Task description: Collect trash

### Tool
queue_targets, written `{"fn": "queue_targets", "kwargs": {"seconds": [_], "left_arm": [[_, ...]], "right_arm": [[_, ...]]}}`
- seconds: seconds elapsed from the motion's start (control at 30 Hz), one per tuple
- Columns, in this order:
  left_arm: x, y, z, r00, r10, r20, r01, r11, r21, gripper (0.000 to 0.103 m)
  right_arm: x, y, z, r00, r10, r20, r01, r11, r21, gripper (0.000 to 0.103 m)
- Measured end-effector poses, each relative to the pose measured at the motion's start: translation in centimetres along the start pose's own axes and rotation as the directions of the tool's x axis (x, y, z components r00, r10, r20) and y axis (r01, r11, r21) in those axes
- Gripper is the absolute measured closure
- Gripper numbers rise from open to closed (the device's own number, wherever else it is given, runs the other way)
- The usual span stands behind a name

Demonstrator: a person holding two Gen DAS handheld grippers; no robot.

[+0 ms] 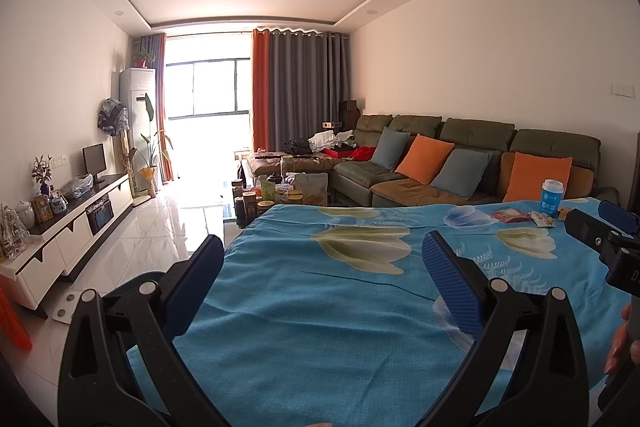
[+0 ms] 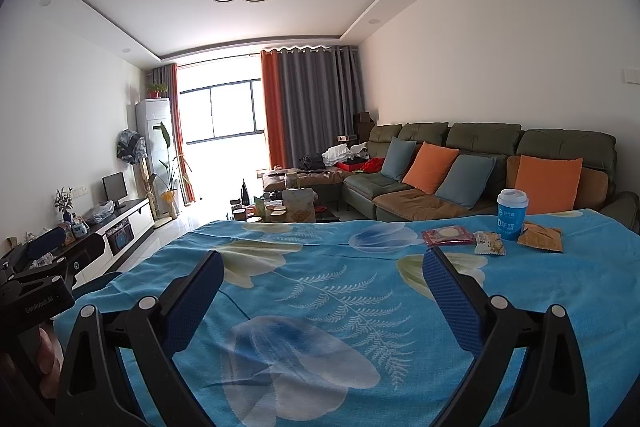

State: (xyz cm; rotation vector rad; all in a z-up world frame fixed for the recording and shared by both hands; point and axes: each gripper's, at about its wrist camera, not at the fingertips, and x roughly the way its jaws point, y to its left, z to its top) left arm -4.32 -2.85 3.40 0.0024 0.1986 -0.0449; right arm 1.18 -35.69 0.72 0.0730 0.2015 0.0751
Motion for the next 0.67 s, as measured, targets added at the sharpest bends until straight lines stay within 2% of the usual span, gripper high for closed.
{"fn": "queue_targets", "kwargs": {"seconds": [0.37,0.53,0.6,0.67], "left_arm": [[0.2,-0.5,0.0,1.0,-0.021,0.0,0.021,0.999,0.044,0.006],[2.3,-0.9,0.1,0.993,-0.065,-0.098,0.07,0.996,0.047,0.006],[4.0,-0.9,0.3,0.983,-0.08,-0.163,0.09,0.995,0.049,0.006],[6.3,-0.9,0.4,0.966,-0.102,-0.239,0.114,0.993,0.038,0.006]], "right_arm": [[0.1,-0.3,-0.3,1.0,-0.011,-0.004,0.011,1.0,0.009,0.007],[0.5,-1.2,-0.4,0.999,-0.036,-0.02,0.036,0.999,0.017,0.007],[0.8,-1.8,-0.3,0.998,-0.045,-0.036,0.045,0.999,0.026,0.007],[1.3,-2.7,-0.2,0.997,-0.057,-0.061,0.059,0.998,0.033,0.007]]}}
